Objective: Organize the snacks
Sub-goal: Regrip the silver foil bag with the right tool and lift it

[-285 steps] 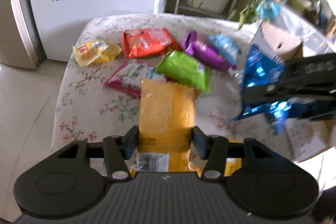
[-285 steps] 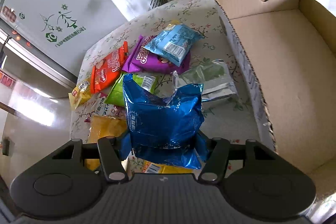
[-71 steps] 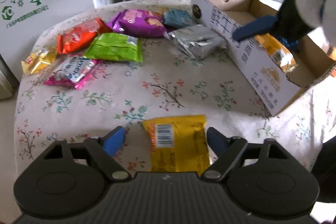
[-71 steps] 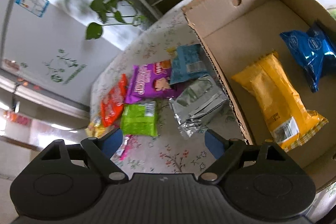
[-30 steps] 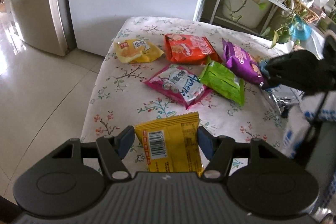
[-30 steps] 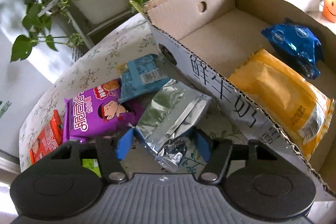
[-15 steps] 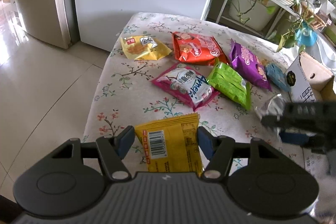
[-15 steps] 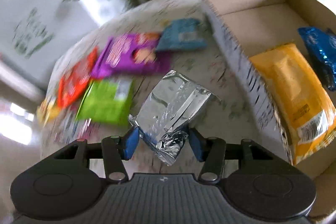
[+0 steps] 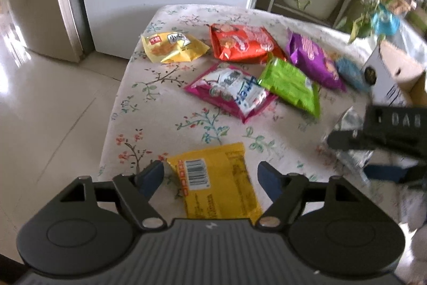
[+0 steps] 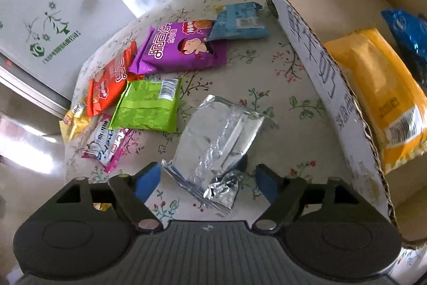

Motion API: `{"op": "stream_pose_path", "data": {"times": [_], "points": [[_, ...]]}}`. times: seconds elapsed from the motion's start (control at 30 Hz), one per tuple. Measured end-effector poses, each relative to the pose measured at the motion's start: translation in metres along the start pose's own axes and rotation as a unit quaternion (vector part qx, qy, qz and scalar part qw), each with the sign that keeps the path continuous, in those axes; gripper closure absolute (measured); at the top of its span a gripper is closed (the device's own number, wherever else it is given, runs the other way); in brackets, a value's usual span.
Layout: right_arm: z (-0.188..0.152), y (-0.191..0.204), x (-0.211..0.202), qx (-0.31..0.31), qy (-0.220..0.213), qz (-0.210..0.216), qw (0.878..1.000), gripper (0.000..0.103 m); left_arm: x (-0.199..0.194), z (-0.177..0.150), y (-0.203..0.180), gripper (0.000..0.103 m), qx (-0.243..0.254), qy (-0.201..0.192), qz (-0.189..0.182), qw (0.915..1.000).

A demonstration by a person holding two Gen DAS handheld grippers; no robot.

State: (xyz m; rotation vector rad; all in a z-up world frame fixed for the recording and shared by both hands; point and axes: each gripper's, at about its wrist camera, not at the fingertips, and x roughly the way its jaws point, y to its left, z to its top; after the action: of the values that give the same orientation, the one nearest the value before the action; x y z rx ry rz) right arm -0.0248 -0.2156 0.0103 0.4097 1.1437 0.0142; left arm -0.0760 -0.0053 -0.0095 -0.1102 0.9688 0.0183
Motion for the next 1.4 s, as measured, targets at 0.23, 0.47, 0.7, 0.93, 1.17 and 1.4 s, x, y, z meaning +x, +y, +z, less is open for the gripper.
{"op": "stream_pose_path", "data": {"times": [0.23,0.47,0.7,0.93,1.17,1.4], "points": [[0.003,0.007,0.006,-0.023,-0.009,-0.039,0.999,0.012,0.007,-0.006,-0.004,0.005,0.027,0.003,0.031,0.9991],[0.006,0.01,0.009,-0.028,-0.008,-0.05,0.998,0.011,0.003,-0.007,0.007,0.004,0.002,-0.001,0.021,0.9998],[0.006,0.011,0.01,-0.029,-0.007,-0.048,0.998,0.014,0.004,-0.01,-0.001,0.007,0.018,-0.011,0.039,0.999],[0.006,0.007,0.004,-0.035,-0.016,-0.033,0.999,0.029,-0.002,-0.011,-0.01,0.042,0.044,-0.035,0.019,0.9982],[0.008,0.002,-0.003,-0.041,-0.021,-0.019,0.999,0.045,-0.007,-0.008,-0.003,0.053,0.014,-0.032,-0.011,0.9993],[0.011,-0.007,-0.013,-0.027,-0.025,0.004,0.999,0.047,-0.017,-0.007,-0.001,0.053,0.0,-0.042,-0.036,0.9985]]}}
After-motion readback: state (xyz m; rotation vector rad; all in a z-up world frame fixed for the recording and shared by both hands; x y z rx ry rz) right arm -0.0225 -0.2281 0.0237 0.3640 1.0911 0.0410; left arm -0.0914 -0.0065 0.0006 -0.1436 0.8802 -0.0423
